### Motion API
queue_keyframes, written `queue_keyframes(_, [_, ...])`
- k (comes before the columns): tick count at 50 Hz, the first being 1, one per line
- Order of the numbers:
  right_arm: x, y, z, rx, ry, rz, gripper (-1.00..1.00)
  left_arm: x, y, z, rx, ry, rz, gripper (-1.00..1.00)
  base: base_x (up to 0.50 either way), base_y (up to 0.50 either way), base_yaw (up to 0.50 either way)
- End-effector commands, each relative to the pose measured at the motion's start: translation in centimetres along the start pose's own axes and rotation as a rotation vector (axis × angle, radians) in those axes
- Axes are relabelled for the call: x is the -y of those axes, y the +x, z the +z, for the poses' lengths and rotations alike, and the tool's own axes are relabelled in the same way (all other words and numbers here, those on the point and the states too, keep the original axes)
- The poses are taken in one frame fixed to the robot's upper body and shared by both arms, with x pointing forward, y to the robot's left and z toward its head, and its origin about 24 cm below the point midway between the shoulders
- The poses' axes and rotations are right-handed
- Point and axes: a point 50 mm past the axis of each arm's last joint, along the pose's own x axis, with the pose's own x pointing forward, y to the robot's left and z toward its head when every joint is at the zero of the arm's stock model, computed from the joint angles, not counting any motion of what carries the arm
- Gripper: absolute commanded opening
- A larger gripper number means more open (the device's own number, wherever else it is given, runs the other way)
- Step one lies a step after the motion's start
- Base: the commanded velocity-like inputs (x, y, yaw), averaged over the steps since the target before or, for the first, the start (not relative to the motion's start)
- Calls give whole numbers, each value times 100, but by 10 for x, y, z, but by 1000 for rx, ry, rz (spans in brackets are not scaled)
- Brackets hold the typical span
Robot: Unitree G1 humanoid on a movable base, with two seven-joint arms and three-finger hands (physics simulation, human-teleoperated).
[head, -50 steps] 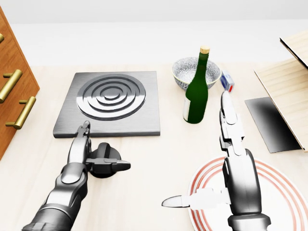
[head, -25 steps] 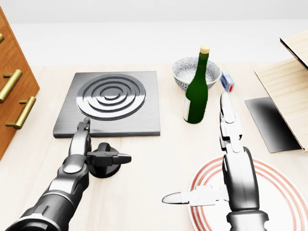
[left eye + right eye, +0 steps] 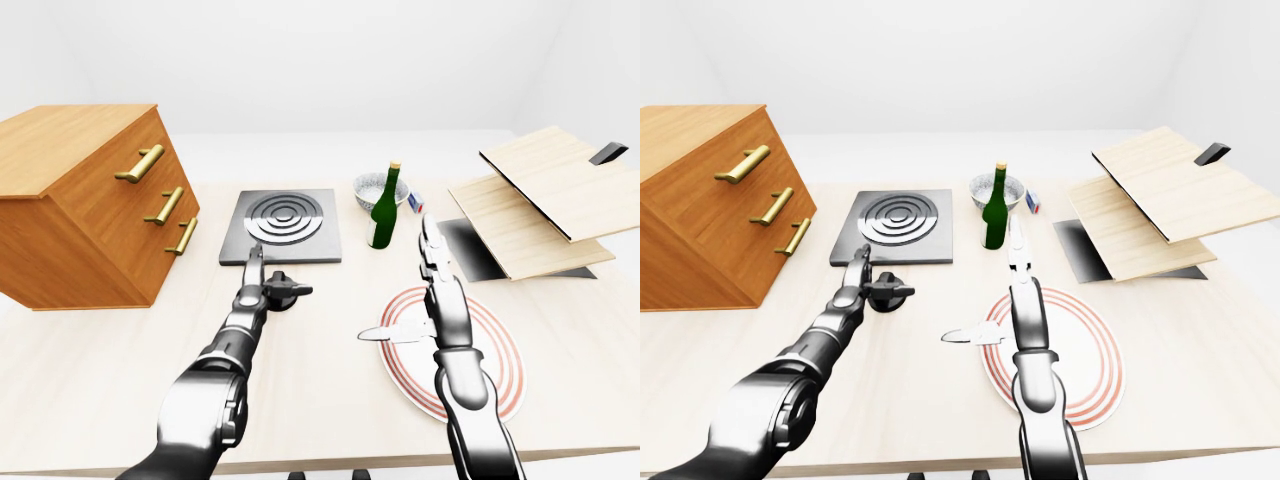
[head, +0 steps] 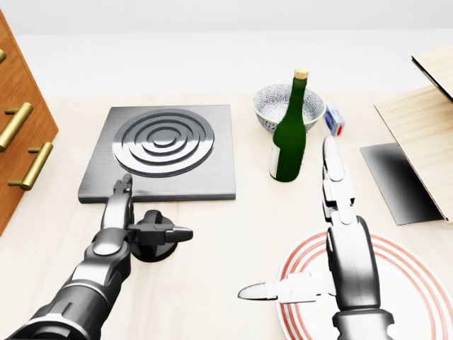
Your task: Turn on the stove.
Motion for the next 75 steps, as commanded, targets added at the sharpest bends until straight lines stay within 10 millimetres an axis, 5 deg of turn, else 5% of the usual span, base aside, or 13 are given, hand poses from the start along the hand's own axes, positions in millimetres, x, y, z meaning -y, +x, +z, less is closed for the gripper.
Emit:
queue_keyframes(1, [-1,0,0,3,-8,11,100,-2,-1,-3,-3,9,10,100,0,0,0])
queue_keyframes(43, [-3,-1,-1,0,-5,36,100,3,-12,-26,45,100,-15,100,0,0,0])
queue_keyframes(54, [-3,-1,-2,-4,-8,34,100,5,-20,-53,-19,127,-49,100,0,0,0])
queue_keyframes(75, [-4,-1,-2,-1,-8,40,100,51,-67,-64,142,237,-244,100,0,0,0])
